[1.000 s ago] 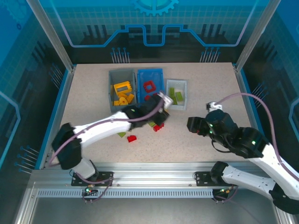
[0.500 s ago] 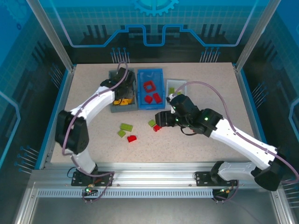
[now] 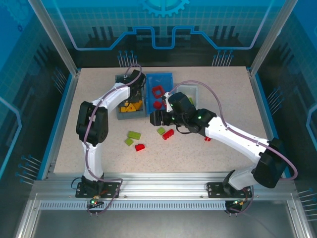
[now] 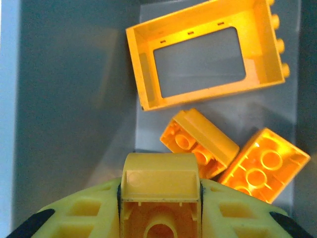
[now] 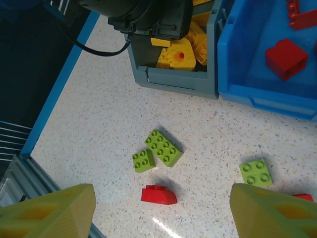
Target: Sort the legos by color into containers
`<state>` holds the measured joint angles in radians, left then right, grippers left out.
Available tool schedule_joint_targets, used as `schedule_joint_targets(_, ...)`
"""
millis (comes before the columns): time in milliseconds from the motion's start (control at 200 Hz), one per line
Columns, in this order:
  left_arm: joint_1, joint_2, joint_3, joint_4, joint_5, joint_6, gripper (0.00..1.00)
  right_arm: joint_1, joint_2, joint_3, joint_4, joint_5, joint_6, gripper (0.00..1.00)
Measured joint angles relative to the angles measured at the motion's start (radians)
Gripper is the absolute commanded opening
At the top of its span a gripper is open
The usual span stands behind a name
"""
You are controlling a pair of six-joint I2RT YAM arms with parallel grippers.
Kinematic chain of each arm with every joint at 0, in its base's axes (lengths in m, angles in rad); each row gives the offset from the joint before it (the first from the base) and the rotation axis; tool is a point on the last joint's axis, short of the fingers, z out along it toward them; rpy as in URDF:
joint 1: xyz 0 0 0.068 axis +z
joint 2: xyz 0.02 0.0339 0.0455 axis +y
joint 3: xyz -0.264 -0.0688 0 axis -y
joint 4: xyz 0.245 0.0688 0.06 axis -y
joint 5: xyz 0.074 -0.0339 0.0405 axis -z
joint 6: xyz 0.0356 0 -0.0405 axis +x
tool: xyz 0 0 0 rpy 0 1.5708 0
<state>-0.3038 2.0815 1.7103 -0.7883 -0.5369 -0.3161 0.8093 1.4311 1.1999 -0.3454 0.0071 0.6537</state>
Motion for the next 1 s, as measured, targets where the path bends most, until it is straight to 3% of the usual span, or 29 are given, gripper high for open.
schedule_joint_targets(315, 0.006, 0.06, 0.041, -0.034, -0.04, -0.004, 0.58, -0.014, 0.005, -0.012, 0.035, -0.033, 0.003, 0.73)
schedule_joint_targets(620, -0.011, 0.031, 0.063, -0.046, -0.043, -0.004, 0.57, -0.085, -0.086, -0.093, 0.014, -0.015, 0.023, 0.71)
schedule_joint_targets(825, -0.076, -0.141, 0.03, -0.025, -0.029, -0.012, 0.59, -0.194, -0.173, -0.127, -0.16, 0.114, 0.152, 0.67)
schedule_joint_targets(1000, -0.225, -0.449, -0.193, 0.135, 0.116, 0.025, 0.62, -0.42, -0.216, -0.255, -0.316, 0.154, 0.329, 0.66)
